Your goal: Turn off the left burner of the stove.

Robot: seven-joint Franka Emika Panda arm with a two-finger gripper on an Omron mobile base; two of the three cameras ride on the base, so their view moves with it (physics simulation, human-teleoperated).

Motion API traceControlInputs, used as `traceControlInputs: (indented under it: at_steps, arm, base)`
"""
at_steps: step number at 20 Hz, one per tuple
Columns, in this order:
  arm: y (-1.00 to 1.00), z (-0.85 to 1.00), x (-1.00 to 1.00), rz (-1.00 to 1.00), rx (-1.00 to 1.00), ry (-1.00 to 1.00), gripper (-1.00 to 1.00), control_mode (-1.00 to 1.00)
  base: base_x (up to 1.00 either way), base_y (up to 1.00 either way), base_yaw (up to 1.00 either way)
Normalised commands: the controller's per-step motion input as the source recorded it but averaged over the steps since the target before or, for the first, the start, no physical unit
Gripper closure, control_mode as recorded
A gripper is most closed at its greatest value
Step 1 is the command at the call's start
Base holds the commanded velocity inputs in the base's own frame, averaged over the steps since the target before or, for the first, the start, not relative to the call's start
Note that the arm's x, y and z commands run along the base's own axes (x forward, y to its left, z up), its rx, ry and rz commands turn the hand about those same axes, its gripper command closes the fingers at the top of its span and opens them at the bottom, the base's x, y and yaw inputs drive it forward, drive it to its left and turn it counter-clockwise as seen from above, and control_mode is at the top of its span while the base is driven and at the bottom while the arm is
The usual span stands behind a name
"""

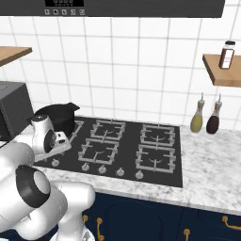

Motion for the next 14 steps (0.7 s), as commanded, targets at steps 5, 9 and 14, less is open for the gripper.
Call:
traceControlInputs:
  at_steps: [5, 9, 14]
  arm:
    - [0.03, -0.31, 0.05, 0.0, 0.0, 0.0, -1.0, -1.0]
    - [0.1, -0.17, 0.01, 0.0, 0.0, 0.0, -1.0, -1.0]
    - [0.04, -0.13, 0.1, 0.0, 0.0, 0.0, -1.0, -1.0]
  base:
    - [0.0, 0.0, 0.0]
    - [0.0, 0.0, 0.0]
    - [0.0, 0.0, 0.0]
